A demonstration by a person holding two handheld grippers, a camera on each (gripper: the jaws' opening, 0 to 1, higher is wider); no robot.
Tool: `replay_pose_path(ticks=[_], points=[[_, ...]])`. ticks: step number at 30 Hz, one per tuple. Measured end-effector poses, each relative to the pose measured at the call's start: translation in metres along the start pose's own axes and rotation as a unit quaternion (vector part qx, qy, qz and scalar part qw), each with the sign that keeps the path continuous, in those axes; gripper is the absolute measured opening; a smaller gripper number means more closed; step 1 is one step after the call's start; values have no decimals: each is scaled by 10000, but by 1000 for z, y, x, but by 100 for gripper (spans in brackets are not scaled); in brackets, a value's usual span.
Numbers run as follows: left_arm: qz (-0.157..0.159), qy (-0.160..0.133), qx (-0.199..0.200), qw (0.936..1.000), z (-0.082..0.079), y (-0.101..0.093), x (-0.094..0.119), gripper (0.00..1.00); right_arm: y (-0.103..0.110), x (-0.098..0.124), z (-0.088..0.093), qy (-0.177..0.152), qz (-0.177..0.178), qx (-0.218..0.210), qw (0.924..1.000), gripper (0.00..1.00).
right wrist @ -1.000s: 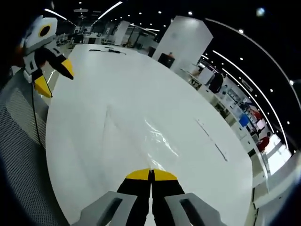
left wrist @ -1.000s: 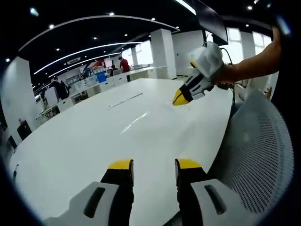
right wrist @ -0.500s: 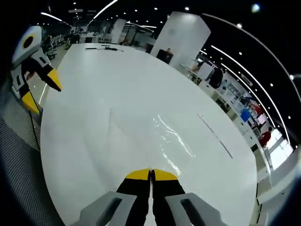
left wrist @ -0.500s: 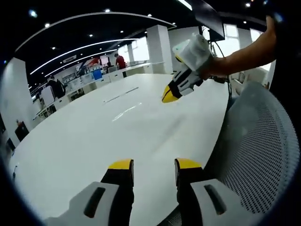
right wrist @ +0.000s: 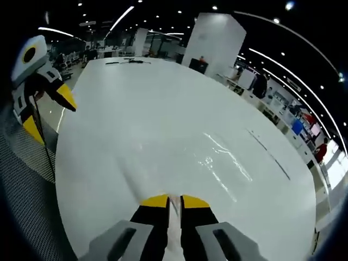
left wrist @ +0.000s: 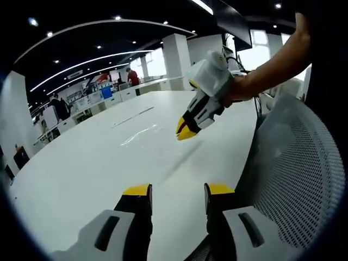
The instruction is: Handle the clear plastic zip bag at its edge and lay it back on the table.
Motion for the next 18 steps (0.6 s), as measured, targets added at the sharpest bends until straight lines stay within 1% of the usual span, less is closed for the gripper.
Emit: replay_pose_path(ticks=[2,7,10,11,13,14,15,17,18], points=[[-8,-38,33,10000,-1,1,0,41,3,-3,1,13,-111,-75,9999,7],[-25,-33,156,9999,1,3,-1,50,8,2,-2,-172,-86,-101,9998,25],[11,-73,272,9996,0,2,-1,54,10,7,-2,-256,-103,-134,9995,30],[20,-75,299,9995,0,2,-1,55,9,8,-2,-289,-72,-164,9994,34],[31,-78,327,9994,0,2,-1,57,8,10,-2,-349,-42,-245,9991,44],[33,-85,331,9994,0,2,-1,59,6,14,0,-342,41,-287,9990,47],[43,-105,338,9994,-1,2,-2,61,5,19,2,-355,74,-322,9988,49],[43,-114,331,9994,0,2,-2,64,4,22,6,-400,110,-409,9983,50],[40,-114,318,9994,0,3,-2,66,2,28,6,-457,165,-456,9978,52]])
Point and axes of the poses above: the point that each gripper's makers call its tool centre point, and the gripper's own axes: x roughly backward along the fingers, y roughly to its left, z roughly out of its underside, the point moved 4 cm from there along x, roughly backward along the fingers, and after that the axes turned 6 degrees about x, right-handed, at the moved point
